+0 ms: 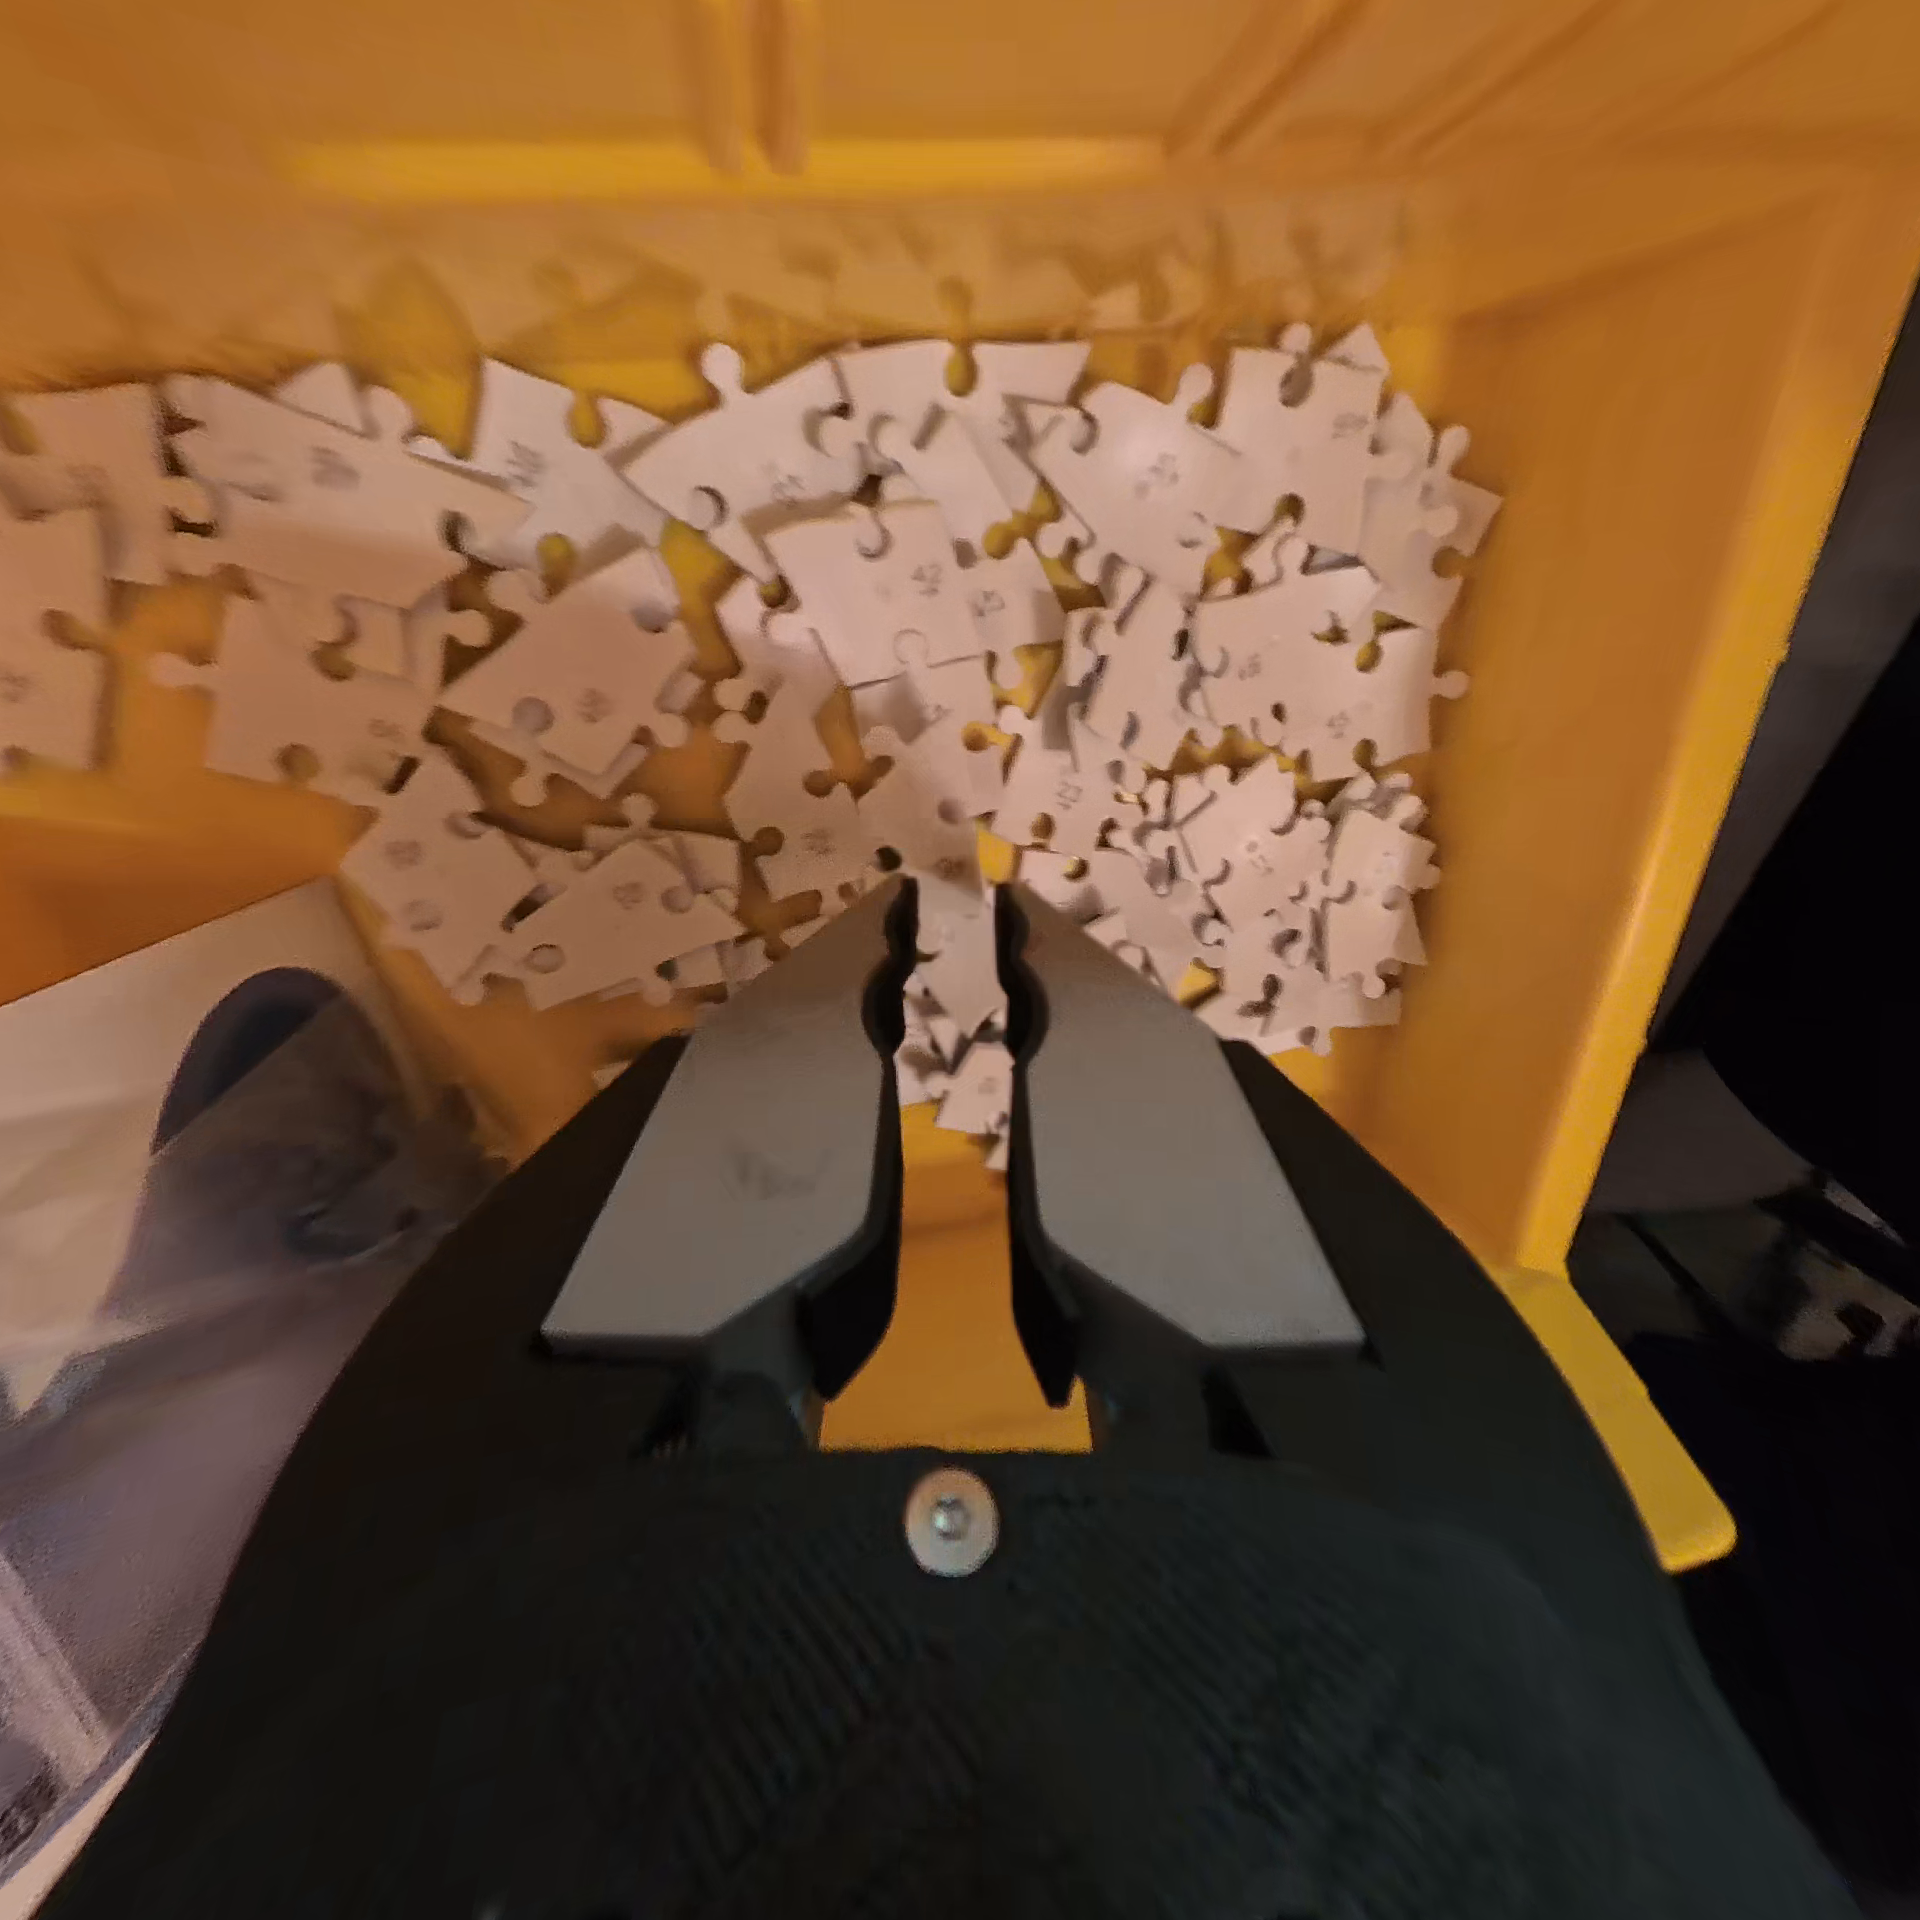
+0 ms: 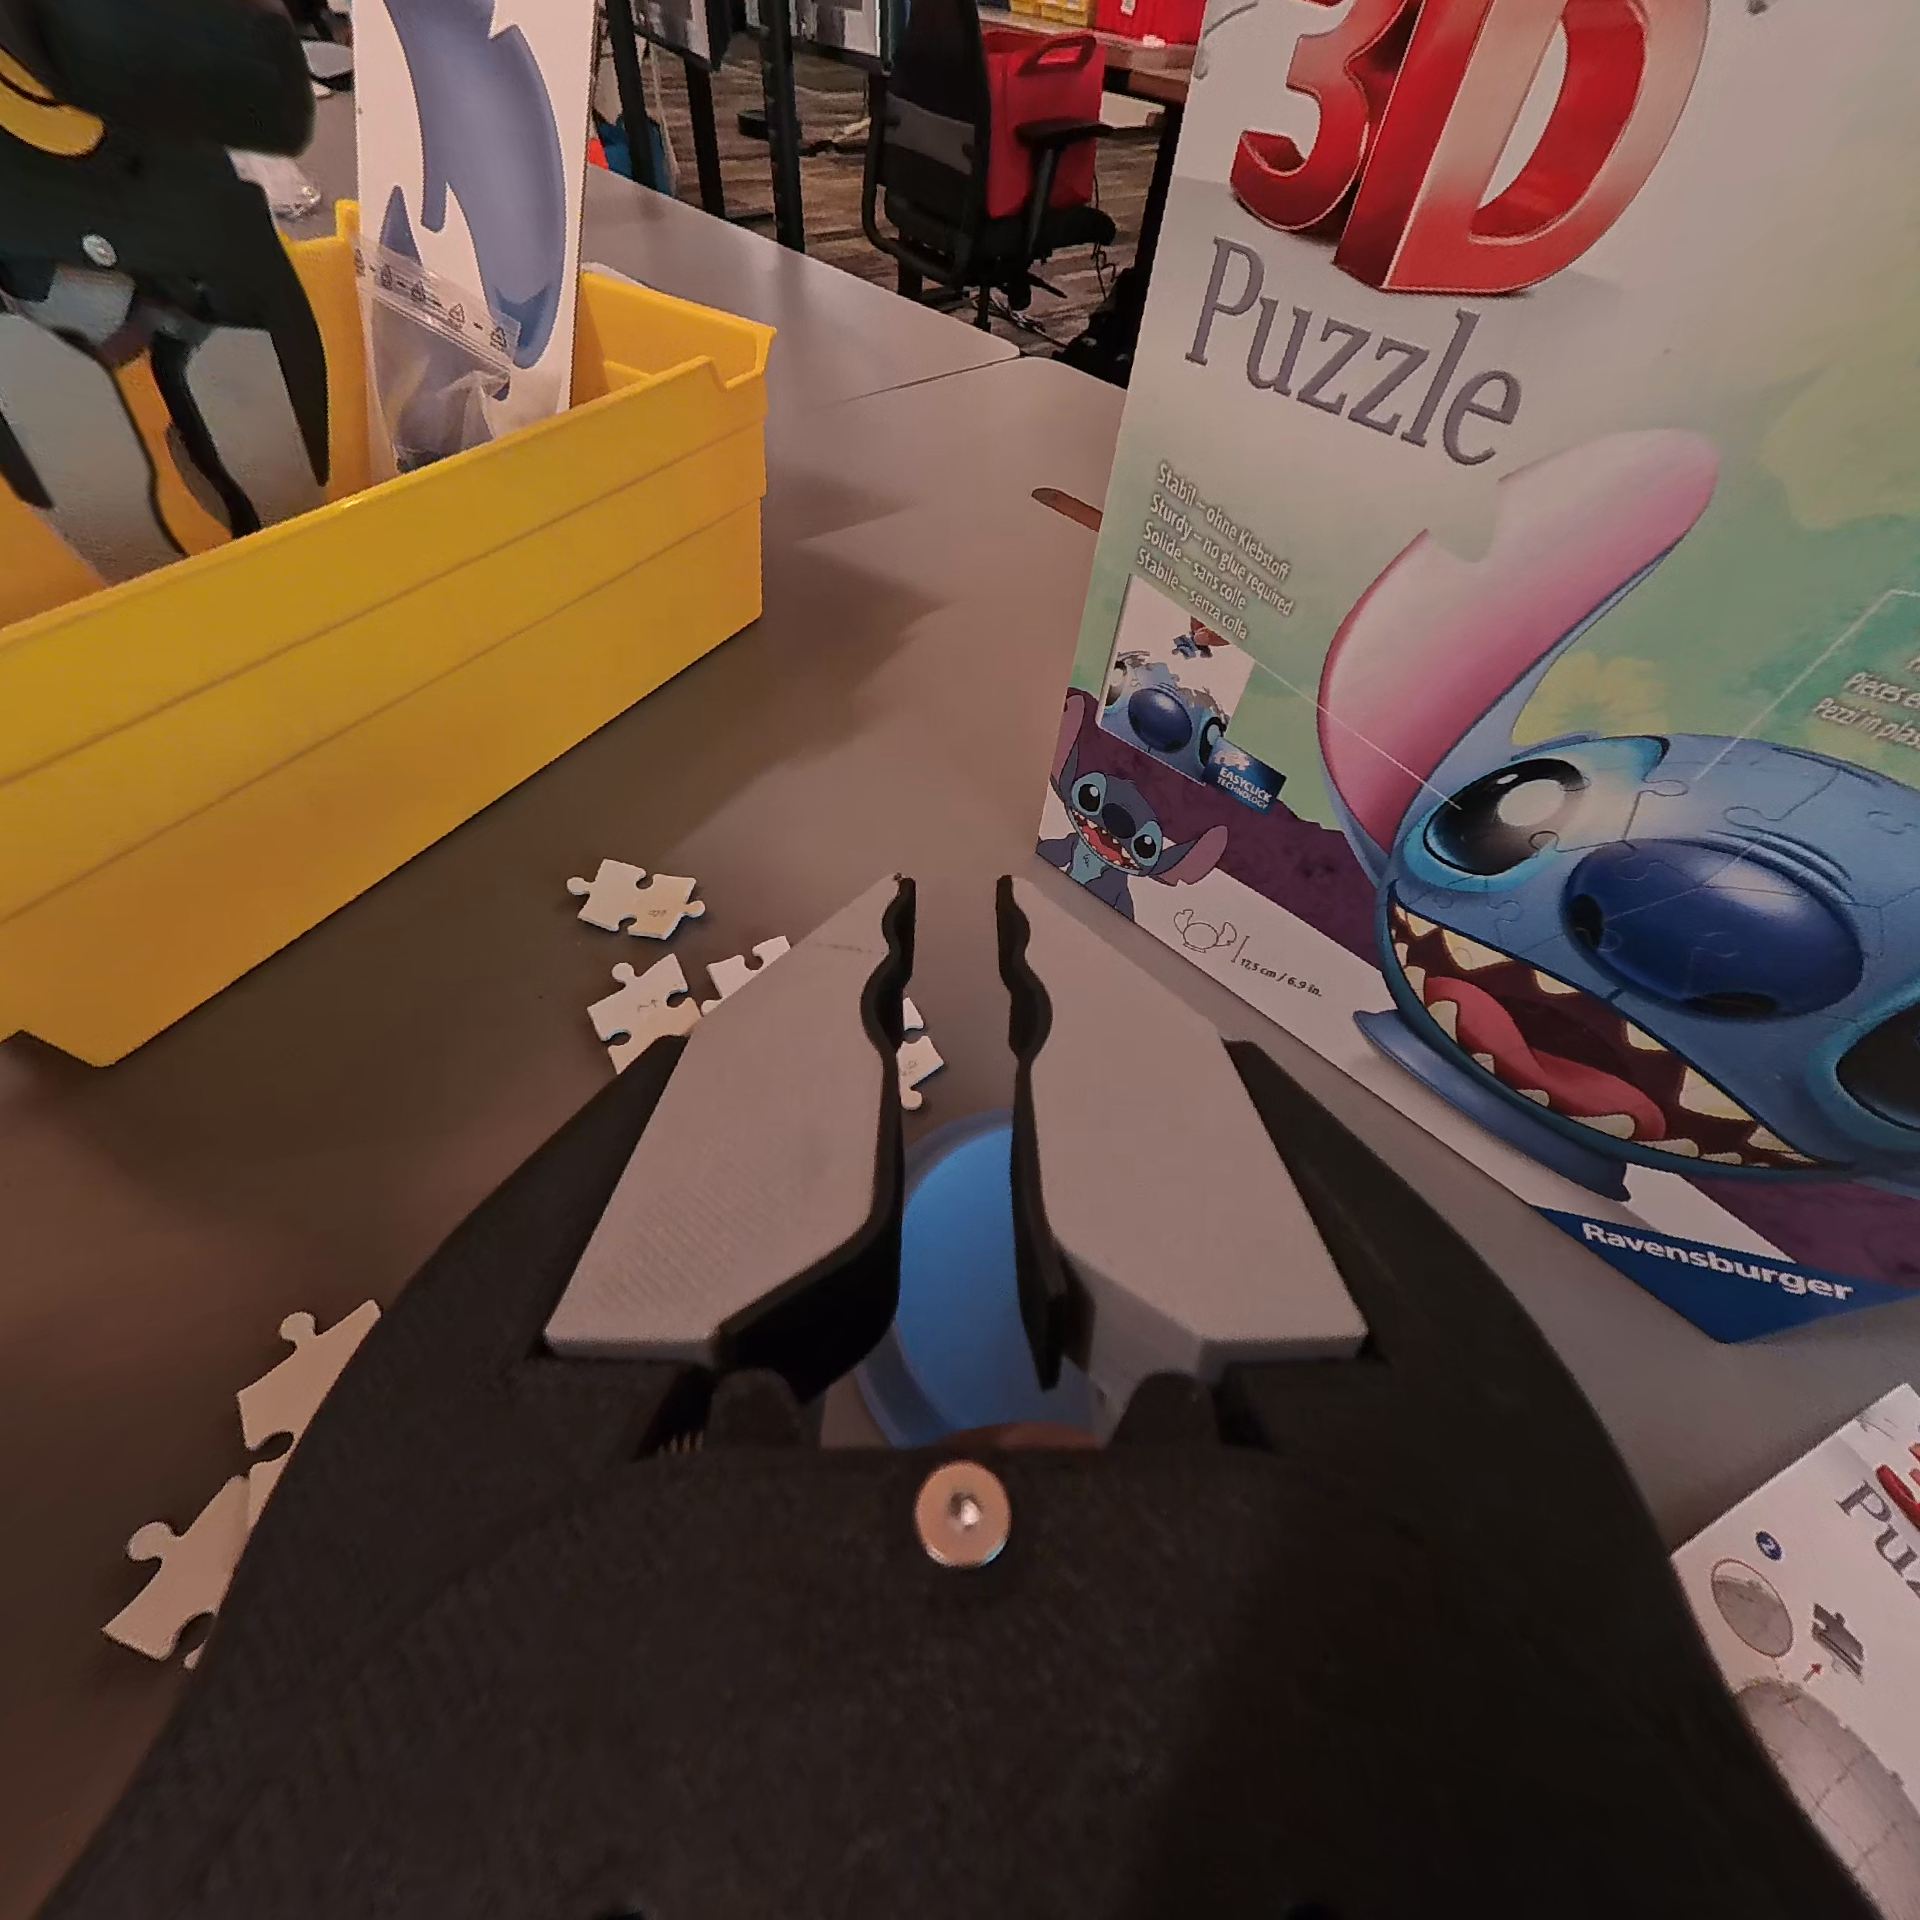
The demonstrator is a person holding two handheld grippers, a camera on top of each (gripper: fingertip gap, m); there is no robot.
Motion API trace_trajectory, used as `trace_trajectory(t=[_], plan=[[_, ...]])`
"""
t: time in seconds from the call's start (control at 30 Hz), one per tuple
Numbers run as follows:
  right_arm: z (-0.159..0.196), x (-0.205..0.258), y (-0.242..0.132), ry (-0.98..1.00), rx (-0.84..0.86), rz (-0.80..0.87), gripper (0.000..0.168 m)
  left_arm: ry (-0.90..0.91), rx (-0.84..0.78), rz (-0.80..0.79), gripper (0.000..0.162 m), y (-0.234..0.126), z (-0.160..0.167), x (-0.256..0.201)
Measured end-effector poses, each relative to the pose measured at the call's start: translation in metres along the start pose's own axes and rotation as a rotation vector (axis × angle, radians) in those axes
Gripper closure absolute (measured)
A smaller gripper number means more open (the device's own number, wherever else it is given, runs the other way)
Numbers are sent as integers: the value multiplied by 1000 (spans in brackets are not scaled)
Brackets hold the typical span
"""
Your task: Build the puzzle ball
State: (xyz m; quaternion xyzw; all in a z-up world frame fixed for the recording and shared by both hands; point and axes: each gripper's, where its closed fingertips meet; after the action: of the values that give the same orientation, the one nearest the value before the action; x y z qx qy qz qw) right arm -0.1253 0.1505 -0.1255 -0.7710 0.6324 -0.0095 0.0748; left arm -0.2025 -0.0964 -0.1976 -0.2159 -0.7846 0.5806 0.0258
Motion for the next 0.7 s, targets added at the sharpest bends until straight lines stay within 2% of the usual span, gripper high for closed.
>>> trace_trajectory(t=[0.07,0.17,0.47,0.63,0.7], plan=[[0,1,0,-2,0,-2,156,0,-2,10,142,2,-2,-3],[-1,2,0,-3,-1,-4,156,-14,-66,38,142,-3,-12,-6],[1,1,1,-4,4,-3,156,-66,-204,-92,138,-17,-34,23],[2,1,1,-2,6,-4,156,-22,-287,-75,144,-8,-60,15],[2,2,1,-3,7,-5,156,6,-310,-87,162,-1,-70,12]])
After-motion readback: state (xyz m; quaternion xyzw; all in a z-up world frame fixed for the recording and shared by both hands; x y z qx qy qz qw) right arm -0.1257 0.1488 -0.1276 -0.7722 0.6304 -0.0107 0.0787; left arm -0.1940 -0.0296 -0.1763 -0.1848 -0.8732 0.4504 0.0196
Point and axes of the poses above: each gripper's, where its closed fingertips meet, y out along the fingers, z out of its underside, x = y × z across the jaws, and after that the axes turned 12 degrees about -x, right-handed
